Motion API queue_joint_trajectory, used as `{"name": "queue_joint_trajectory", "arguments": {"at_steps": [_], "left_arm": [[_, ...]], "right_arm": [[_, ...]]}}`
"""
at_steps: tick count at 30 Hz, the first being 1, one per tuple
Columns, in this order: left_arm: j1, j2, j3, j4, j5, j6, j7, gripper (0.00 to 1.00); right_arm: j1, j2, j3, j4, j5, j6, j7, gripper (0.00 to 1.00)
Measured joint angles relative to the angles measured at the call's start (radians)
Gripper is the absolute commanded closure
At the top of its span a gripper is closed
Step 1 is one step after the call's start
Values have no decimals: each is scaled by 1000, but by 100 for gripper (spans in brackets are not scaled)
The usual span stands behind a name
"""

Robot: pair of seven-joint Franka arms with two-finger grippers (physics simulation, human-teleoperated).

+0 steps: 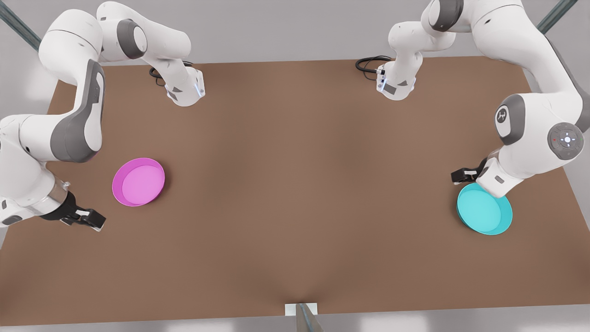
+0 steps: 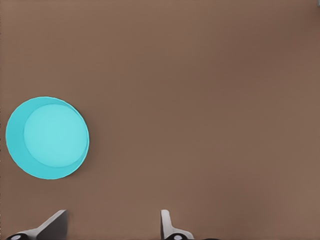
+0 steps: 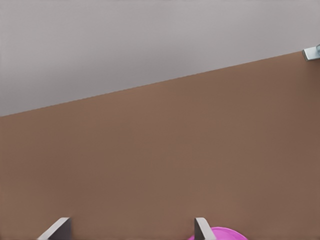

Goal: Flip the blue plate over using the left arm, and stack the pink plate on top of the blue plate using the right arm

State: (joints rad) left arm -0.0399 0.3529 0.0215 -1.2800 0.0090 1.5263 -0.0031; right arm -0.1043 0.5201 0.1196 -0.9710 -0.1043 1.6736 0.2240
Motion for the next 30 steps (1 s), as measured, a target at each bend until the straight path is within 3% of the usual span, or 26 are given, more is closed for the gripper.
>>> {"name": "queue_joint_trajectory", "arguments": {"at_steps": [3, 8, 16, 22, 30], "left_arm": [[20, 49, 14, 1, -2, 0, 9, 0], [324, 179, 28, -15, -158, 101, 399, 0], [597, 430, 28, -9, -288, 342, 755, 0], [615, 530, 26, -4, -343, 501, 762, 0], [615, 575, 15, -5, -406, 519, 764, 0]], "right_arm": [[0, 0, 0, 1, 0, 0, 0, 0], [-1, 0, 0, 1, 0, 0, 0, 0], [0, 0, 0, 0, 0, 0, 0, 0], [-2, 0, 0, 1, 0, 0, 0, 0], [-5, 0, 0, 2, 0, 0, -1, 0]]}}
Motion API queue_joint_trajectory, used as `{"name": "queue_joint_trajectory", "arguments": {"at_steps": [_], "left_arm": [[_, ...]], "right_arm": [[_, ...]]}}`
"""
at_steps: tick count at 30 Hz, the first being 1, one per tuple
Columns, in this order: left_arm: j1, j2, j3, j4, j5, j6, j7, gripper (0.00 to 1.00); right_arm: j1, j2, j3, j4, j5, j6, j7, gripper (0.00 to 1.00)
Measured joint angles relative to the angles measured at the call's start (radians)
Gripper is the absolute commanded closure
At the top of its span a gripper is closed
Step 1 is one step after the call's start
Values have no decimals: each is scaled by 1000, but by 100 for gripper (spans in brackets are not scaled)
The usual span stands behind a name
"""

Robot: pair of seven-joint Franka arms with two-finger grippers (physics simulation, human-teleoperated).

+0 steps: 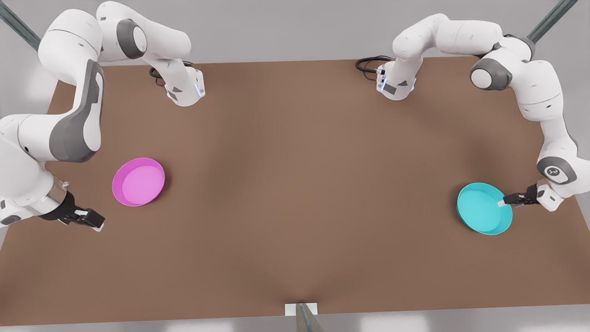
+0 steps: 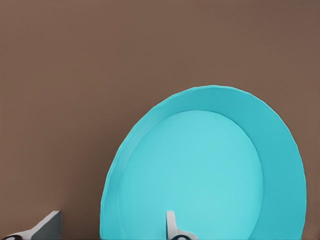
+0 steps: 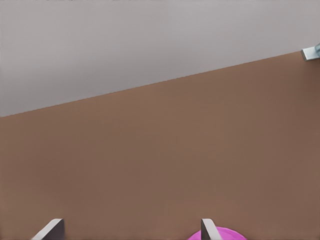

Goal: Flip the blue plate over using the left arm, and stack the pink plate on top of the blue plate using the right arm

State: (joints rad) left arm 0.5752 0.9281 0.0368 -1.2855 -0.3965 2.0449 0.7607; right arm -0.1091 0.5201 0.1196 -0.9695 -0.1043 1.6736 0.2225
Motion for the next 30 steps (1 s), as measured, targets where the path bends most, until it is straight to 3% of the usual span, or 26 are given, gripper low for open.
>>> {"name": "queue_joint_trajectory", "arguments": {"at_steps": [2, 4, 5, 12, 23, 30], "left_arm": [[0, 0, 0, 0, -11, -2, 0, 1], [0, 0, 0, 0, -18, -5, 0, 27], [0, 0, 0, 0, -20, -6, 1, 33], [0, 8, 0, -3, -32, -6, 6, 58], [1, 30, 0, -4, -63, -5, 18, 75], [-2, 21, -1, -3, 55, 6, 8, 77]], "right_arm": [[2, 0, 0, 0, 0, 0, 1, 0], [2, 0, 0, 0, 0, 0, 0, 0], [2, 0, 0, -1, 0, 0, 0, 0], [2, 0, 0, 0, 0, 0, 1, 0], [2, 0, 0, 0, 0, 0, 1, 0], [3, 0, 0, 0, 0, 0, 1, 0]]}}
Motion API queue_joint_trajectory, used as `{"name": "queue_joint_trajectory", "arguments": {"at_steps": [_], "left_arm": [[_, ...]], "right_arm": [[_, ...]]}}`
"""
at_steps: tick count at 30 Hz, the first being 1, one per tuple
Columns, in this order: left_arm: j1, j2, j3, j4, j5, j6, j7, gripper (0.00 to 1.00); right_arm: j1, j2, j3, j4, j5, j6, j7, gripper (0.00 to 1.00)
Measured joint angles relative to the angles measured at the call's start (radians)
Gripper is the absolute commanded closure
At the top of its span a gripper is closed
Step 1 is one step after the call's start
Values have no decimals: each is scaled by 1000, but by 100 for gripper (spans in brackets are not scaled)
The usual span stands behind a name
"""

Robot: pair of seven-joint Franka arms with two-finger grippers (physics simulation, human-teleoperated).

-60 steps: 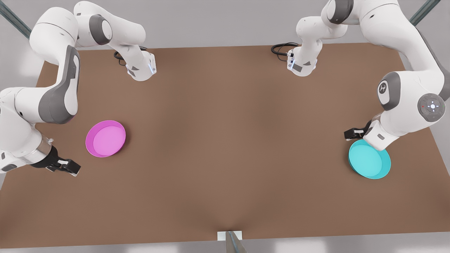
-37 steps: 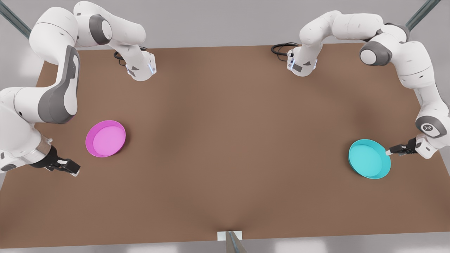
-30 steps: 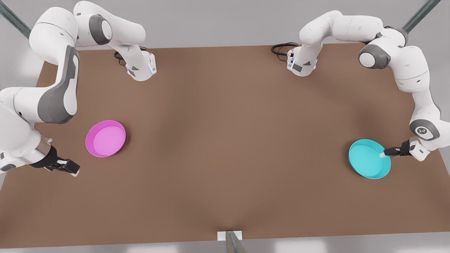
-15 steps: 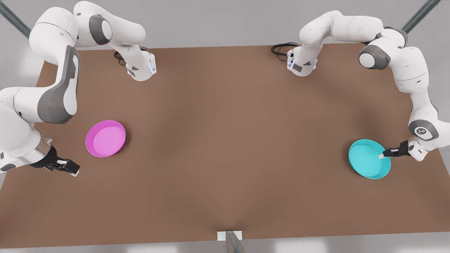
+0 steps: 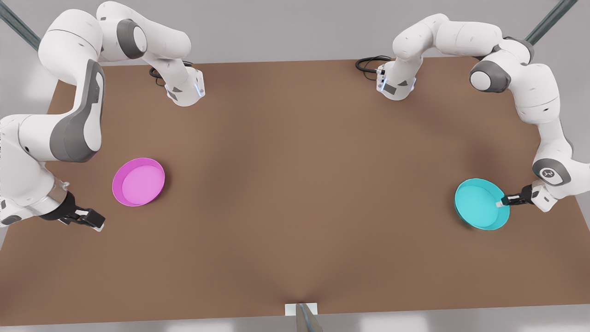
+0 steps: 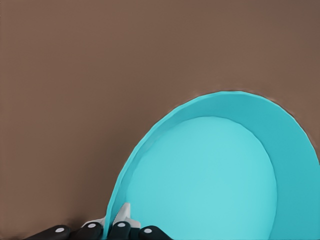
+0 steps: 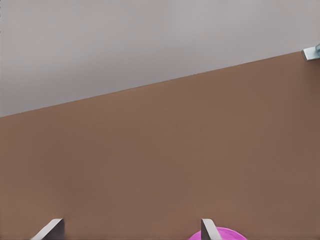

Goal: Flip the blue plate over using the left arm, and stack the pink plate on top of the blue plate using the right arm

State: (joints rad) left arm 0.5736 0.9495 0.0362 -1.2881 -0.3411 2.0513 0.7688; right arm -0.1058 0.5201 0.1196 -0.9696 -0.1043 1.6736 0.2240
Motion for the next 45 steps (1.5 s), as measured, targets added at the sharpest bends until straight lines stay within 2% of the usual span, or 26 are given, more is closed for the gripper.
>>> {"name": "queue_joint_trajectory", "arguments": {"at_steps": [5, 18, 24, 33, 45], "left_arm": [[-9, -28, 1, 3, -74, -29, -3, 77], [-30, -96, 0, 5, -52, -137, -57, 79], [-167, -197, 5, 6, -16, -204, -242, 79], [-439, -342, 7, 6, 145, -273, -637, 79], [-815, -422, 6, 7, 396, -323, -1084, 79]], "right_arm": [[0, 0, 0, 0, 0, 0, 0, 0], [0, 0, 0, 0, 0, 0, 0, 0], [0, 0, 0, 0, 0, 0, 0, 0], [-2, 0, 0, 0, 0, 0, -1, 0], [-2, 0, 0, 0, 0, 0, 0, 0]]}}
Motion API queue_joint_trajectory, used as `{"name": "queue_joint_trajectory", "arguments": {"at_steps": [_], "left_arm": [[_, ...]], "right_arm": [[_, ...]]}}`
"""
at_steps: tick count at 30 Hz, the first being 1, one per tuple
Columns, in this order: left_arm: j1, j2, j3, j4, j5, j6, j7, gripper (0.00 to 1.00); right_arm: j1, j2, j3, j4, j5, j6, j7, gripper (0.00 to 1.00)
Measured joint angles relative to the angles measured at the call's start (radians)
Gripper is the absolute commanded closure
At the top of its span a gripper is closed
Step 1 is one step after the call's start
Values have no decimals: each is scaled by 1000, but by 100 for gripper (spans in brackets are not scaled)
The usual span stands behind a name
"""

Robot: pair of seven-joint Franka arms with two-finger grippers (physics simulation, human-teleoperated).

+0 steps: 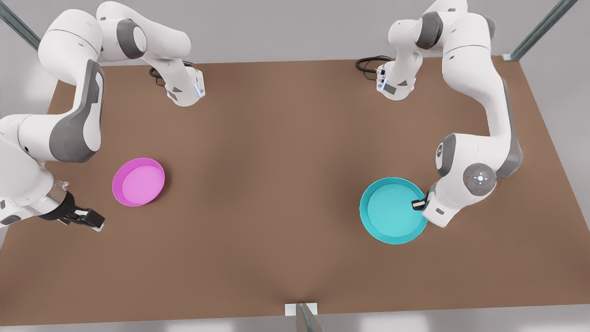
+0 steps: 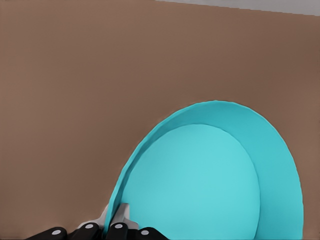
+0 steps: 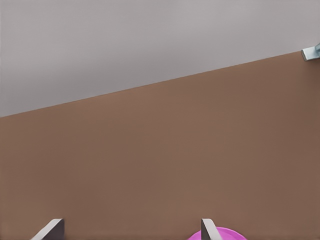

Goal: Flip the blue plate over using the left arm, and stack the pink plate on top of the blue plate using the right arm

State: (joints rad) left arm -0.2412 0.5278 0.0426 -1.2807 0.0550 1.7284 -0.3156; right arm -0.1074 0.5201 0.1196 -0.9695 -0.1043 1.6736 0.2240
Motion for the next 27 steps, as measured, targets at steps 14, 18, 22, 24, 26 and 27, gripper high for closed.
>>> {"name": "queue_joint_trajectory", "arguments": {"at_steps": [14, 18, 22, 24, 26, 27], "left_arm": [[-436, 23, -3, -9, 448, -100, -444, 79], [-525, 55, -2, -6, 557, -109, -474, 79], [-608, 97, -2, -9, 664, -142, -551, 79], [-626, 118, -2, -11, 732, -143, -550, 79], [-649, 144, -2, -12, 808, -141, -548, 79], [-663, 155, -3, -12, 843, -141, -546, 79]], "right_arm": [[0, 0, 0, 0, 0, 0, 0, 0], [-2, 0, 0, 0, 0, 0, 0, 0], [-2, 0, 0, 0, 0, 0, 0, 0], [-2, 0, 0, 0, 0, 0, 0, 0], [-2, 0, 0, 0, 0, 0, 0, 0], [-2, 0, 0, 0, 0, 0, 0, 0]]}}
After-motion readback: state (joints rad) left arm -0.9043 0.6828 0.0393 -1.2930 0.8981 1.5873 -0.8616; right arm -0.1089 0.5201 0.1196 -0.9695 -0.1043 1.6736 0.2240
